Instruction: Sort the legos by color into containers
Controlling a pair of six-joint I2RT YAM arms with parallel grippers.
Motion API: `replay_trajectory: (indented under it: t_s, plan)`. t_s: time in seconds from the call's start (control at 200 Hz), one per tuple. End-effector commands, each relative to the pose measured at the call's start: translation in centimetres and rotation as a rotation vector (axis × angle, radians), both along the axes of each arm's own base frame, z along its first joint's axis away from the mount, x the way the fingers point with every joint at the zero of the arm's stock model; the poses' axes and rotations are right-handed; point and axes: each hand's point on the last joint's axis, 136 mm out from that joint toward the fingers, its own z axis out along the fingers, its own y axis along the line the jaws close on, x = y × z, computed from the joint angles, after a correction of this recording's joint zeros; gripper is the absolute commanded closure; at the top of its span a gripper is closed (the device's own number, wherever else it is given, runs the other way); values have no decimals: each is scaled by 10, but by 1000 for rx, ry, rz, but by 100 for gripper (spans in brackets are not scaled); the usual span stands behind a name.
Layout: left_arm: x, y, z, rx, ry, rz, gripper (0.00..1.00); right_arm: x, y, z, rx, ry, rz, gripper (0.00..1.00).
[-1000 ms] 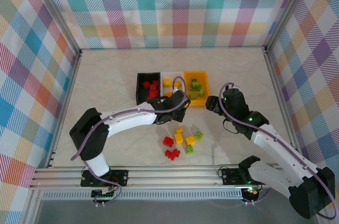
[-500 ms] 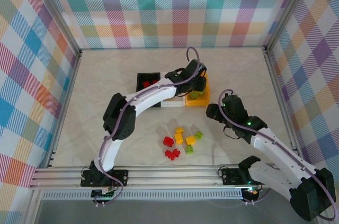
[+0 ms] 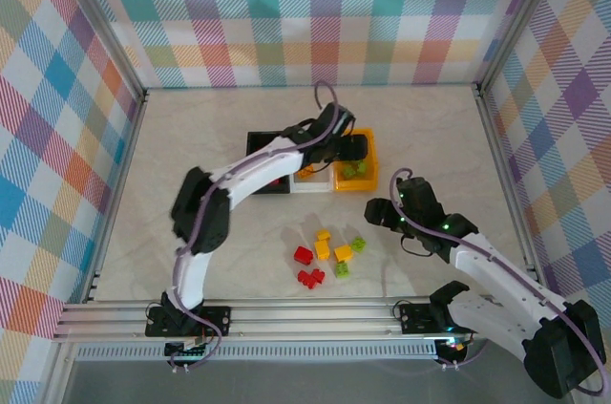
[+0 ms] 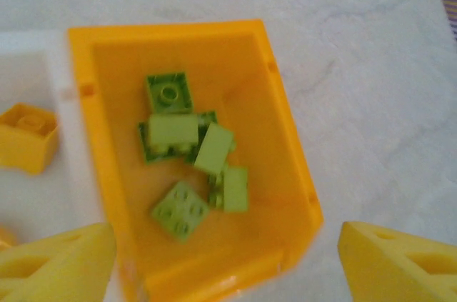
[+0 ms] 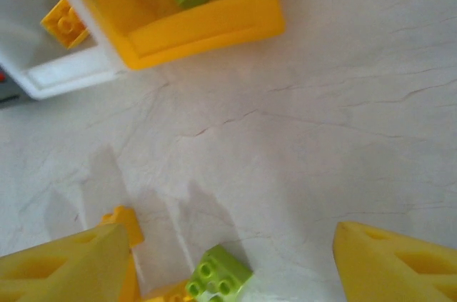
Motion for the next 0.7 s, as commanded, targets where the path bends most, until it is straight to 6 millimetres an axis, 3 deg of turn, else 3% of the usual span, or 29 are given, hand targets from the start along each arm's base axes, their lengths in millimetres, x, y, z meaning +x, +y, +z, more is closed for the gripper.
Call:
replay_trajectory:
  t_s: [0.0, 0.065, 0.095, 0.155, 0.29, 0.355, 0.5, 0.695]
  plan:
    - [-32, 30, 81, -174, -133, 13, 14, -13, 32, -2, 18, -3, 155, 25]
    - [-57, 60, 85, -202, -161, 47, 9, -22, 51, -5, -13, -12, 232, 25]
    - [-68, 76, 84, -203, -171, 65, 1, -26, 60, -7, -27, -11, 263, 25]
    - [-92, 107, 82, -207, -183, 103, 0, -33, 78, -12, -54, -7, 325, 24]
    - [-142, 179, 49, -148, -160, 204, 0, -42, 109, -24, -124, 5, 398, 24]
    - [-161, 205, 37, -130, -148, 239, 0, -43, 121, -28, -132, 0, 410, 23]
    - [-192, 244, 16, -107, -120, 293, 0, -55, 156, -32, -200, -41, 510, 23]
    - [-210, 279, 26, -118, -181, 358, 0, -67, 196, -42, -335, -59, 645, 27]
